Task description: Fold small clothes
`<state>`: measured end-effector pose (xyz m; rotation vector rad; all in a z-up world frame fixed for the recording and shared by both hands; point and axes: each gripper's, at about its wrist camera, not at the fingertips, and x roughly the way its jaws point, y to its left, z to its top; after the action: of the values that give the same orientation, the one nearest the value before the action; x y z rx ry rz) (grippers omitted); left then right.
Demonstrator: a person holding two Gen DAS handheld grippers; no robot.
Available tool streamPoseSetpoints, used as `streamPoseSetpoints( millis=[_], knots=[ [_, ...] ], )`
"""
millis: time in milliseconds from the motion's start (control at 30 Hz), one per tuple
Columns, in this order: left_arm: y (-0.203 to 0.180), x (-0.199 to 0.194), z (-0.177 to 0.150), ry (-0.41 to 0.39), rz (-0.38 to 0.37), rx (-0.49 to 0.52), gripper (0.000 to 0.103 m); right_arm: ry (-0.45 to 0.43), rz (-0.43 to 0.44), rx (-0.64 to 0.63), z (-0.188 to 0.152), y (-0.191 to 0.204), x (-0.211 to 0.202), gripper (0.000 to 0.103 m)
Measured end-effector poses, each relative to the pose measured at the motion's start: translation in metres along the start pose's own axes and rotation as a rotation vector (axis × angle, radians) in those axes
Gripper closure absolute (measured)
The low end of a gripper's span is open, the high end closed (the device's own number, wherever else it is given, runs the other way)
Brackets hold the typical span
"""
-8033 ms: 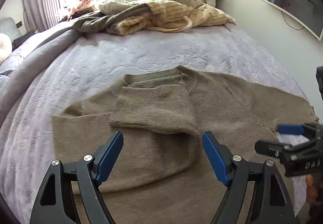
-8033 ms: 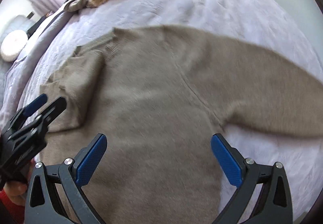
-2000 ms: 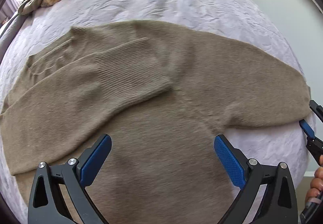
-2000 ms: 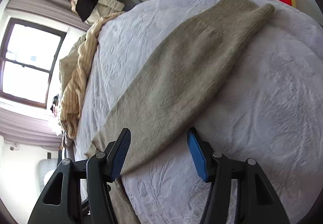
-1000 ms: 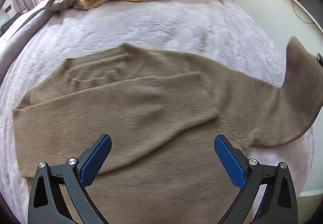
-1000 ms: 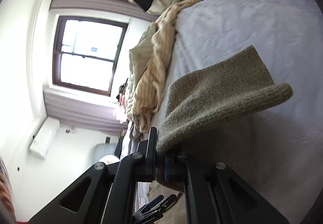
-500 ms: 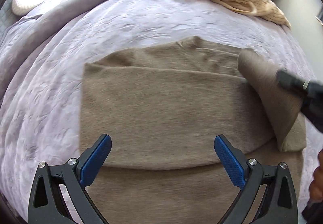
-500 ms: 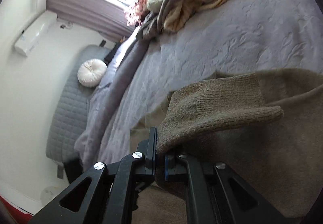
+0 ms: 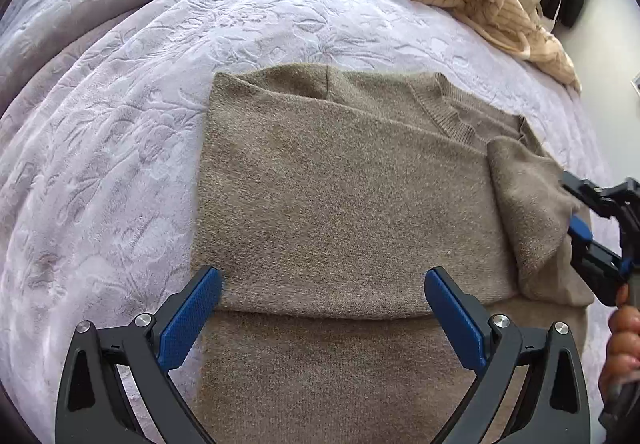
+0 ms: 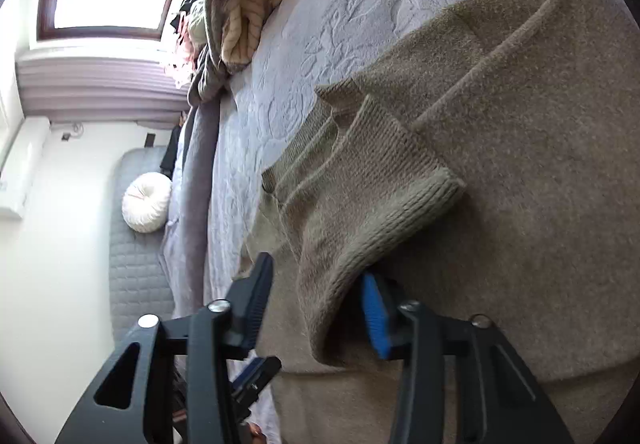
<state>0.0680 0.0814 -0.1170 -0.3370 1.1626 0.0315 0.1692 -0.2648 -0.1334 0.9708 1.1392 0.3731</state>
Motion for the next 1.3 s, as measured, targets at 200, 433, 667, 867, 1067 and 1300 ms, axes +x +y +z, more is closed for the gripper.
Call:
streamPoseSetpoints(
  millis=[200, 433, 667, 867, 1067, 1300],
  knots=[
    [0.025, -0.016, 0.010, -0.033, -0.090, -0.038, 0.001, 0.088, -0.061, -0.383, -0.028, 0.079, 0.049, 0.094],
    [0.049, -0.016, 0.012, -0.019, -0.207, -0.114, 0.001, 0.304, -0.240, -0.735, -0.098, 0.105, 0.115, 0.090],
    [0.030, -0.002, 0.017, 0.033, -0.283, -0.088, 0.001, 0.350, -0.250, -0.740, -0.112, 0.096, 0.109, 0.069],
    [0.007, 0.009, 0.021, 0.091, -0.339, -0.060, 0.001, 0.296, -0.235, -0.606, -0.102, 0.074, 0.061, 0.069],
    [0.005, 0.018, 0.025, 0.132, -0.337, -0.081, 0.036, 0.196, -0.267, -0.366, -0.087, 0.015, -0.010, 0.068],
    [0.004, 0.022, 0.028, 0.123, -0.329, -0.082, 0.095, -0.102, -0.225, 0.036, -0.052, -0.067, -0.100, 0.068]
  ],
)
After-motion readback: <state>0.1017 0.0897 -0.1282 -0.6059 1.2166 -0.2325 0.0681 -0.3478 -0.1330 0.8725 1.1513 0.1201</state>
